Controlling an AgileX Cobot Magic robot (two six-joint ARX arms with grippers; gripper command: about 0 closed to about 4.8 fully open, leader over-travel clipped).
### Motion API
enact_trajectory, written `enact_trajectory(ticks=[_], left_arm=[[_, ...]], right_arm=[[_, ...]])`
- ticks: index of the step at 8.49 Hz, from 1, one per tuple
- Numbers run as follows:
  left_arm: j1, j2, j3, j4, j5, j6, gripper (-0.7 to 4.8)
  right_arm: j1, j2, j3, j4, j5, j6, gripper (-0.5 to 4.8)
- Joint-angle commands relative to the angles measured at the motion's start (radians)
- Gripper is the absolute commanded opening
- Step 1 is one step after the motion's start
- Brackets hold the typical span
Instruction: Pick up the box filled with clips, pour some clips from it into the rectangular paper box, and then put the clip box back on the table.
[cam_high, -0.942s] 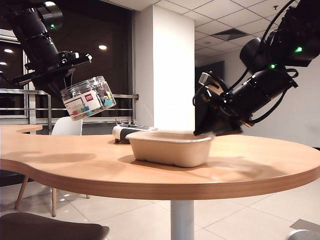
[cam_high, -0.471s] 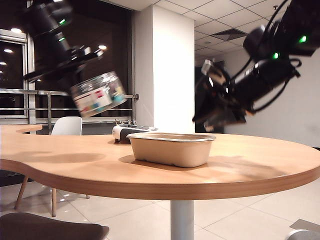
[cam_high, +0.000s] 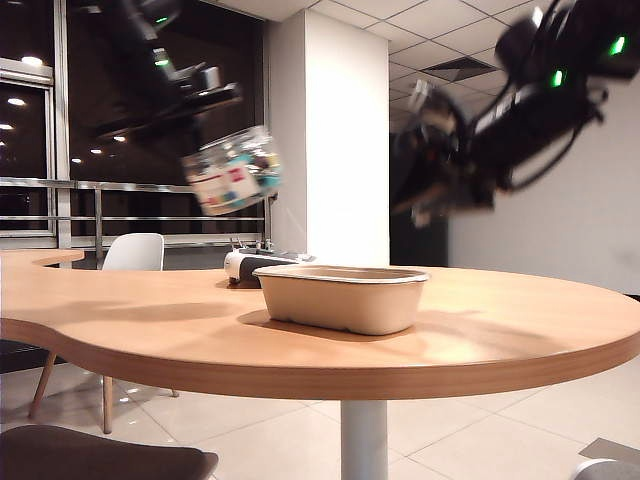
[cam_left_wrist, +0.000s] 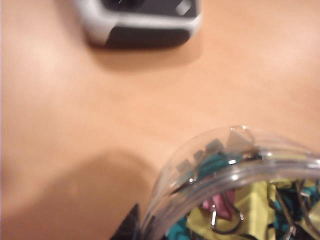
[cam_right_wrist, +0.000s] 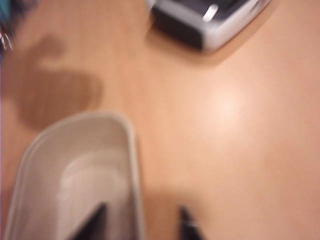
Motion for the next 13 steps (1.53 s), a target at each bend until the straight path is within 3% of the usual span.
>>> enact_trajectory(ticks=[1, 3, 4, 5, 7, 9, 10, 12, 13], left_arm=[[-0.245, 0.051, -0.305, 0.816, -0.228, 0.154, -0.06], [-0.245, 0.048, -0.415, 1.048, -0.251, 0.161, -0.06], [-0.256, 0.044, -0.523, 1.308, -0.262, 0.225, -0.06], [-0.271, 0.044, -0.592, 1.473, -0.263, 0.296, -0.06], [-0.311, 0.051, -0.679, 1.637, -0.359, 0.436, -0.06], [-0.312, 0.174, -0.698, 1.79, -0.358, 0.48, -0.06], [-0.32, 0.217, -0.698, 1.921, -0.354, 0.568, -0.06], [-0.33, 0.231, -0.701, 1.977, -0.344, 0.677, -0.06], [-0.332, 0.231, -0.702, 2.036, -0.29, 0.845, -0.06]], right_arm=[[-0.009, -0.18, 0.003, 0.264, 0.333, -0.003, -0.01], [-0.009, -0.18, 0.003, 0.264, 0.333, -0.003, -0.01], [-0.009, -0.179, 0.003, 0.263, 0.333, -0.003, -0.01], [-0.011, -0.179, 0.003, 0.263, 0.333, -0.003, -0.01], [-0.011, -0.179, 0.003, 0.263, 0.333, -0.006, -0.01], [-0.011, -0.179, 0.003, 0.263, 0.333, -0.006, -0.01], [-0.011, -0.179, 0.003, 0.263, 0.333, -0.006, -0.01], [-0.011, -0.179, 0.003, 0.262, 0.333, -0.007, -0.01], [-0.011, -0.179, 0.003, 0.258, 0.333, -0.007, -0.01]])
